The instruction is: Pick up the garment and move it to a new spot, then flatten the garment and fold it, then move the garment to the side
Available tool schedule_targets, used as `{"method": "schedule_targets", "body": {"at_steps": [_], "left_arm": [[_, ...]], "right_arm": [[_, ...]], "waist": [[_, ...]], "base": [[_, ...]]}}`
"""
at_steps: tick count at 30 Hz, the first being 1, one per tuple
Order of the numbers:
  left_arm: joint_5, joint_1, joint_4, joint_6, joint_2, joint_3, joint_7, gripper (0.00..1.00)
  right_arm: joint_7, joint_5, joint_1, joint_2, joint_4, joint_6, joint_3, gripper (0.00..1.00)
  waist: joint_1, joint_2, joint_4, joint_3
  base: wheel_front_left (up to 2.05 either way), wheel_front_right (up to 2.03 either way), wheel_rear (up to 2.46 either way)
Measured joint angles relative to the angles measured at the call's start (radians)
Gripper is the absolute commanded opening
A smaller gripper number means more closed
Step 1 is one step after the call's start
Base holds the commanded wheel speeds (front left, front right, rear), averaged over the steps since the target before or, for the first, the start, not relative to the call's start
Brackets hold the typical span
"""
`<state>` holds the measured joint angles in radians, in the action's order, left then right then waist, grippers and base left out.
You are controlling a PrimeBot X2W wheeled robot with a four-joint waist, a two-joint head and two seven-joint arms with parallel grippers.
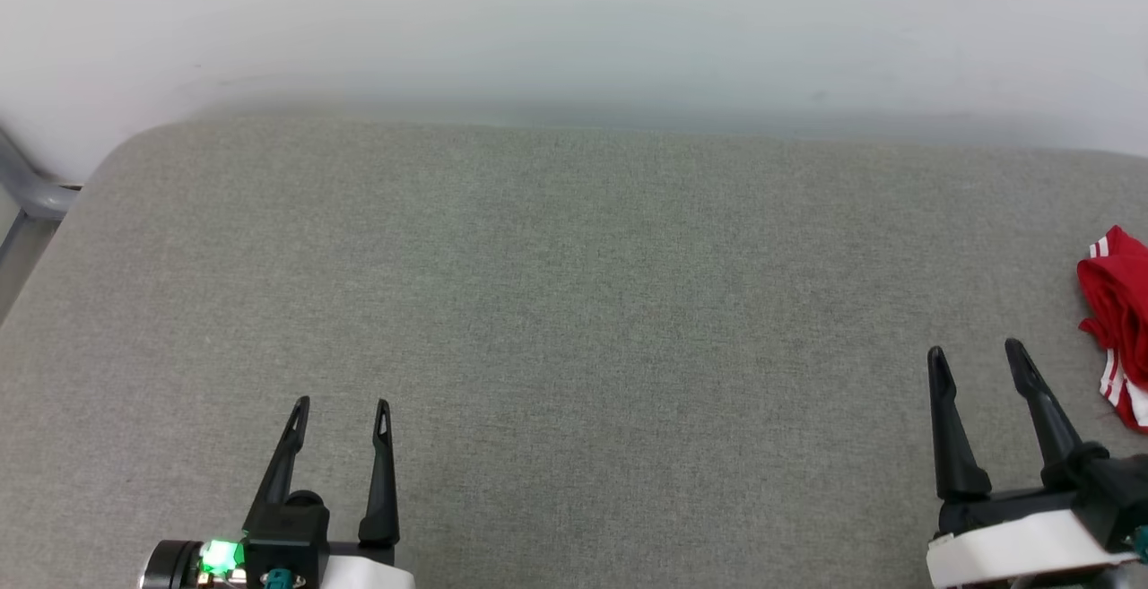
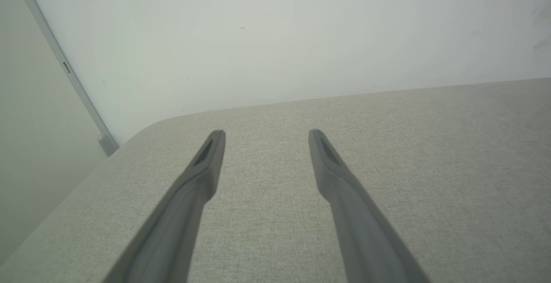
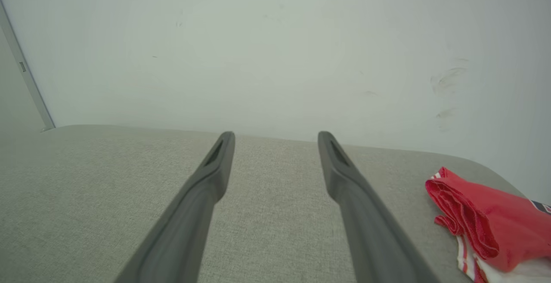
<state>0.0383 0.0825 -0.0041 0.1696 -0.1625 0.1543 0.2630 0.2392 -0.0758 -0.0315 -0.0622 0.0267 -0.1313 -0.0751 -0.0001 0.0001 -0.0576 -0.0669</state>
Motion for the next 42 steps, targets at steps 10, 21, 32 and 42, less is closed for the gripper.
{"method": "schedule_targets", "body": {"at_steps": [10, 21, 32, 42], "left_arm": [[-0.001, 0.019, 0.012, -0.015, 0.009, 0.002, 0.000, 1.00], [-0.001, 0.037, 0.013, -0.030, 0.013, -0.005, 0.000, 1.00], [-0.005, 0.041, 0.008, -0.039, 0.016, -0.012, 0.000, 1.00], [-0.008, 0.041, 0.010, -0.048, 0.019, -0.019, 0.000, 0.00]], "right_arm": [[0.008, -0.002, -0.077, 0.008, 0.012, 0.000, -0.004, 1.00], [0.015, -0.024, -0.111, 0.009, 0.002, 0.000, -0.009, 1.00], [0.017, -0.039, -0.113, 0.010, -0.013, 0.000, -0.007, 1.00], [0.018, -0.047, -0.112, 0.010, -0.024, 0.000, -0.006, 0.00]], "waist": [[0.0000, 0.0000, -0.003, 0.036], [0.0001, 0.0000, -0.003, 0.055], [0.0001, 0.0000, 0.003, 0.050], [0.0001, 0.0000, 0.005, 0.046]], "base": [[0.00, 0.00, 0.00], [0.00, 0.00, 0.00], [0.00, 0.00, 0.00], [0.00, 0.00, 0.00]]}}
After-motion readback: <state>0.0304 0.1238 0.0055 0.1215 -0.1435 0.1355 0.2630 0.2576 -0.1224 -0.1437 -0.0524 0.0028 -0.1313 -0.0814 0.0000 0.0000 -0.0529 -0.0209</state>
